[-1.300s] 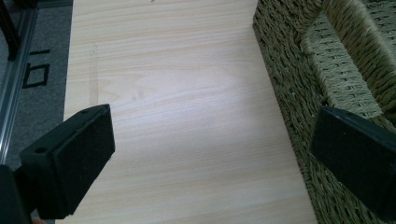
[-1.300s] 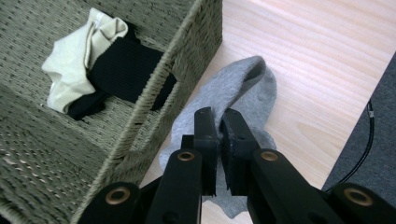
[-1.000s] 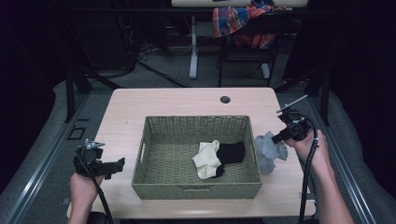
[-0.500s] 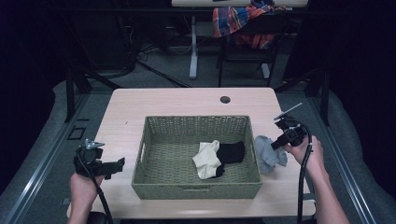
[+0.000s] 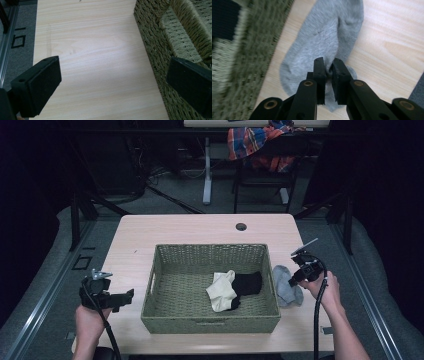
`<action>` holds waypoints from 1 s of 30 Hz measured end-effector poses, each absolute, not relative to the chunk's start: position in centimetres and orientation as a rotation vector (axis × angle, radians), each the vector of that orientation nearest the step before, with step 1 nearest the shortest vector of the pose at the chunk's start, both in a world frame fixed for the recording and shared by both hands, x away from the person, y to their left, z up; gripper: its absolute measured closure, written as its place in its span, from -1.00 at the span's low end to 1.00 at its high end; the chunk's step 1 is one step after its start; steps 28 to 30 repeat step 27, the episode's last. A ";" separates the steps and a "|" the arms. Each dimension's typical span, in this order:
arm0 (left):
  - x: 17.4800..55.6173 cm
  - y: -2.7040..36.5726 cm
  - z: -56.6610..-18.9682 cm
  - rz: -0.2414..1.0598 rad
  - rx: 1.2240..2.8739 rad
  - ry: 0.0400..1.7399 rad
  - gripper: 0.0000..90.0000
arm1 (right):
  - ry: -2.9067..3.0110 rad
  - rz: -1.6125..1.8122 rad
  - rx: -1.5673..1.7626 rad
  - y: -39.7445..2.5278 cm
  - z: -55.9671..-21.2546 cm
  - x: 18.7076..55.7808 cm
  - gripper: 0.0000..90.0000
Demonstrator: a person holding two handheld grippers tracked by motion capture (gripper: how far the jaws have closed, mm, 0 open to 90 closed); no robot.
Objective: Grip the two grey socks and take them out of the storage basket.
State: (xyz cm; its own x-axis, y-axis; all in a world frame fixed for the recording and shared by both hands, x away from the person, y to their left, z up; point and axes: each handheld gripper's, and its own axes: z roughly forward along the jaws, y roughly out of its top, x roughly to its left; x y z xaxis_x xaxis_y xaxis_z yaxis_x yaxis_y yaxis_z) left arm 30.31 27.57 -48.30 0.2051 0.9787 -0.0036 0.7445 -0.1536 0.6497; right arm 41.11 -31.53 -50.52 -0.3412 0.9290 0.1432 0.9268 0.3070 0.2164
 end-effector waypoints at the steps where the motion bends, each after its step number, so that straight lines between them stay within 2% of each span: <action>1: 30.3 27.6 -48.3 0.585 1.961 1.596 -0.99 | 2.533 0.400 1.805 -31.6 -50.8 41.2 0.78; 4: 30.3 27.6 -48.3 0.585 1.959 1.597 -0.99 | 2.542 0.410 1.806 -31.8 -50.8 41.1 0.59; 5: 30.3 27.6 -48.3 0.584 1.960 1.596 -0.99 | 2.524 0.435 1.813 -31.9 -50.5 40.9 0.44; 8: 30.3 27.6 -48.3 0.585 1.958 1.596 -0.99 | 2.520 0.460 1.785 -32.2 -49.3 40.4 0.14; 17: 30.3 27.7 -48.3 0.581 1.955 1.595 -1.00 | 2.432 0.639 1.765 -33.6 -46.8 36.8 -0.63; 22: 30.3 27.6 -48.2 0.582 1.953 1.591 -1.00 | 2.397 0.644 1.779 -34.9 -47.2 34.5 -0.85; 30: 30.4 27.4 -48.3 0.579 1.957 1.589 -1.00 | 2.396 0.658 1.767 -35.2 -47.5 34.0 -0.92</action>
